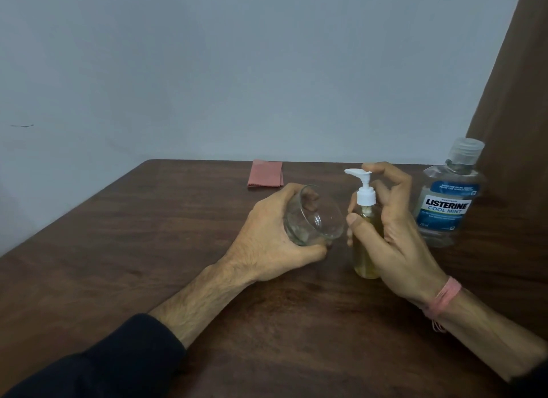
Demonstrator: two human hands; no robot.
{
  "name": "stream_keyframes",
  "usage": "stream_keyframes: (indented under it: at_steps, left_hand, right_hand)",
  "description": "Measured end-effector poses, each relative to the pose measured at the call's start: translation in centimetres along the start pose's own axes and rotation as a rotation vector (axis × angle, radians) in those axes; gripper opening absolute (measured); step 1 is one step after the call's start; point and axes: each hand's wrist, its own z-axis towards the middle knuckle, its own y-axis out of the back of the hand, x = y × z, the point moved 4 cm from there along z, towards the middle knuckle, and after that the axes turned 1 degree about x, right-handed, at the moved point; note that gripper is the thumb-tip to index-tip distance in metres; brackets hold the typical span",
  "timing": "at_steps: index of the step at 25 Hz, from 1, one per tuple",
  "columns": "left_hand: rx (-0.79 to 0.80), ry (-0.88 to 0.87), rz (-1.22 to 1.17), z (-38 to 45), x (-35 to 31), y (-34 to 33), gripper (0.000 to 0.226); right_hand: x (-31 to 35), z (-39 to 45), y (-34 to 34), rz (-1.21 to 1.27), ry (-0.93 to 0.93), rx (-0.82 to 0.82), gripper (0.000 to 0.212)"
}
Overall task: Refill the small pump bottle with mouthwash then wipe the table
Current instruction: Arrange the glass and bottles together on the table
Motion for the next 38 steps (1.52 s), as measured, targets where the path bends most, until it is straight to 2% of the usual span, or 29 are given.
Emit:
stream_keyframes:
  at_steps: [2, 10, 17, 21, 23, 26, 28, 32, 38]
  left_hand:
    - [-0.018, 0.016, 0.031, 0.0, -0.1, 0.2, 0.068]
    - [-0.055, 0.017, 0.150, 0.0, 0.0, 0.3, 0.078]
    - [-0.054, 0.134, 0.035, -0.1, 0.2, 0.2, 0.083]
    - [-0.112, 0.196, 0.037, -0.9, -0.4, 1.3, 0.108]
    - [-0.191, 0.049, 0.183, -2.1, -1.5, 2.3, 0.094]
    - [-0.263, -0.253, 0.401, -3.7, -2.7, 2.6, 0.039]
    - [-0.291, -0.287, 0.384, -3.6, -2.5, 2.3, 0.018]
    - [-0.299, -0.220, 0.388, -0.2, -1.9, 1.2, 0.034]
    - [-0.283, -0.024, 0.606, 9.4, -0.6, -1.5, 0.021]
  right_hand:
    - [-0.5, 0.4, 0.4, -0.008, 0.011, -0.024, 0.058]
    - [-1.6, 0.8, 1.3, -0.008, -0.045, -0.014, 0.067]
    - [-1.4, 0.7, 2.4, -0.140, -0.069, -0.082, 0.080]
    - [-1.2, 0.5, 2.4, -0.120, -0.097, -0.084, 0.089]
    - [-1.2, 0.4, 2.3, -0.105, -0.109, -0.080, 0.088]
    - [-1.1, 0.5, 2.2, -0.100, -0.084, -0.083, 0.081]
    - [-1.2, 0.5, 2.2, -0.088, -0.079, -0.085, 0.080]
    - [-1.3, 0.4, 2.2, -0.073, -0.075, -0.080, 0.079]
    - [-1.6, 0.3, 2.2, -0.068, -0.088, -0.090, 0.081]
